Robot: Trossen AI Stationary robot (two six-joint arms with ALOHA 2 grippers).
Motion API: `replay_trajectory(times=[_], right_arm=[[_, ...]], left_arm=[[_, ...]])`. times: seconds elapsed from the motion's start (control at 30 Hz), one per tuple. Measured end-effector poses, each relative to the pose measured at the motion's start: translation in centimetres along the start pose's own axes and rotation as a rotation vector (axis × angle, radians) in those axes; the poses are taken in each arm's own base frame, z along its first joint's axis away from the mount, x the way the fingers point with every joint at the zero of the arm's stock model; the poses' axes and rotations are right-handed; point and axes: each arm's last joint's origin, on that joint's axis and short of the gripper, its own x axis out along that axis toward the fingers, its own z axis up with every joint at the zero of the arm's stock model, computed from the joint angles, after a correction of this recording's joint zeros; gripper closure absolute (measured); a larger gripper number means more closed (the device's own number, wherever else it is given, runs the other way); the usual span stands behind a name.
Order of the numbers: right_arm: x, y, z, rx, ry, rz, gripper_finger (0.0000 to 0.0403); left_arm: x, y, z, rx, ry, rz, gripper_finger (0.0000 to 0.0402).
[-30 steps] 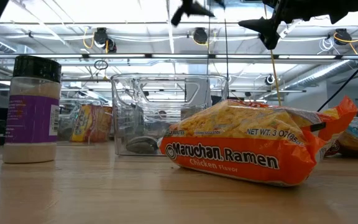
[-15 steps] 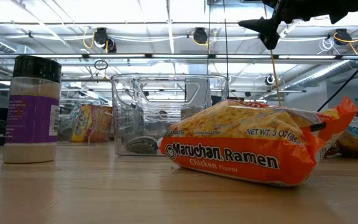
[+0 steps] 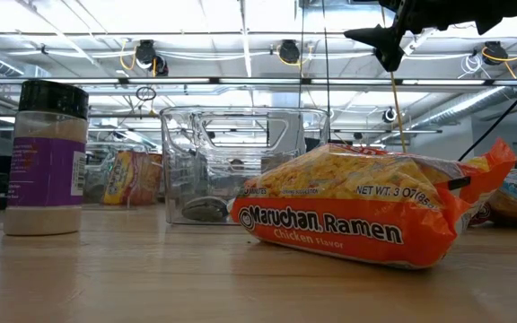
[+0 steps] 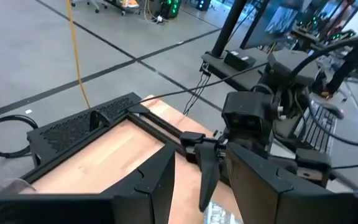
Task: Pick & Place Food Item
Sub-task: Put the orange seasoning bottle into the top right transparent bin
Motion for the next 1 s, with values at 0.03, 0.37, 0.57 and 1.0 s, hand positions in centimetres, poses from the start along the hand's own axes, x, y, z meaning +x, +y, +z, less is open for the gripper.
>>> replay_trajectory(times=[0.03, 0.37, 0.57, 1.0], right_arm=[[0.0, 0.0, 0.0, 0.0, 0.0, 0.0, 0.0161], [0.0, 0.0, 0.0, 0.0, 0.0, 0.0, 0.0161], [0.0, 0.0, 0.0, 0.001, 0.0, 0.0, 0.0161], [0.0, 0.0, 0.0, 0.0, 0.0, 0.0, 0.0161]], left_arm=[[-0.1, 0.0, 0.1, 0.011, -0.001, -0.001, 0.0252], [-5.4, -0.3, 3.0, 0.138, -0.1, -0.064, 0.0252], [-8.7, 0.2, 4.1, 0.173, -0.101, -0.064, 0.0252], [-14.3, 0.6, 3.1, 0.248, 0.069, -0.054, 0.0252]])
